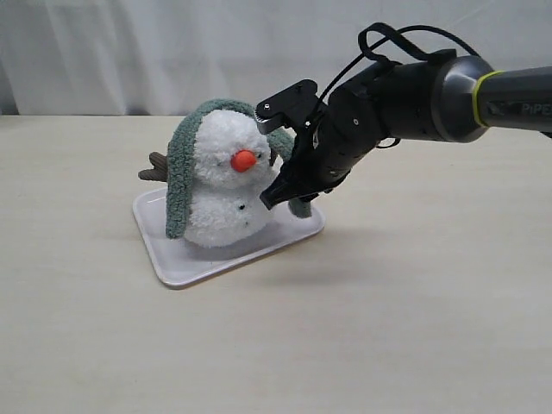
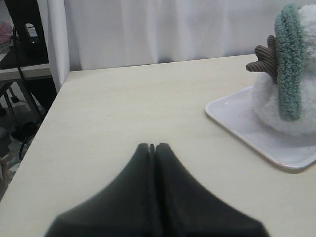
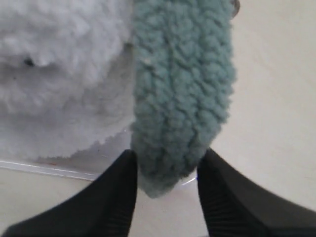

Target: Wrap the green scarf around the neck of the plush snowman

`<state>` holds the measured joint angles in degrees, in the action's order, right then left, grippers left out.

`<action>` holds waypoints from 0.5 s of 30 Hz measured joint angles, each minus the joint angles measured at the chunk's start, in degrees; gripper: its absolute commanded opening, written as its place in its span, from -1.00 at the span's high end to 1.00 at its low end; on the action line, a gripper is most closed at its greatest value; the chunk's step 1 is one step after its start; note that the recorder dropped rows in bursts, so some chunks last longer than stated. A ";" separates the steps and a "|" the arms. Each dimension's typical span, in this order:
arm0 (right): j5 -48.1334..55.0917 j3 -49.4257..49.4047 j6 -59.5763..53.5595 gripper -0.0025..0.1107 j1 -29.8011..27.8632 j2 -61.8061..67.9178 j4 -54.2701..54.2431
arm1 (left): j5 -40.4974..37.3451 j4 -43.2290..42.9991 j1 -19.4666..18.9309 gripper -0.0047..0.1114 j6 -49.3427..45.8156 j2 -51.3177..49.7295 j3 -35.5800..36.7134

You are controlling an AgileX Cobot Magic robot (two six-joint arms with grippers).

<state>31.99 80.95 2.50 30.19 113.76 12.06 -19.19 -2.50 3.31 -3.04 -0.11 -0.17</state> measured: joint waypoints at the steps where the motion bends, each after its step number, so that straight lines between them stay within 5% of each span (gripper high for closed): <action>1: 0.20 0.00 0.00 -0.04 0.00 0.00 -0.30 | 0.00 0.00 0.00 0.92 0.00 0.00 0.00; 15: 9.01 0.00 -2.50 -0.14 0.00 -9.66 -11.21 | 0.00 0.00 0.00 0.92 0.00 0.00 0.00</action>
<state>41.00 80.95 0.00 30.19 104.10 0.85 -19.19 -2.50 3.31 -3.04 -0.11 -0.17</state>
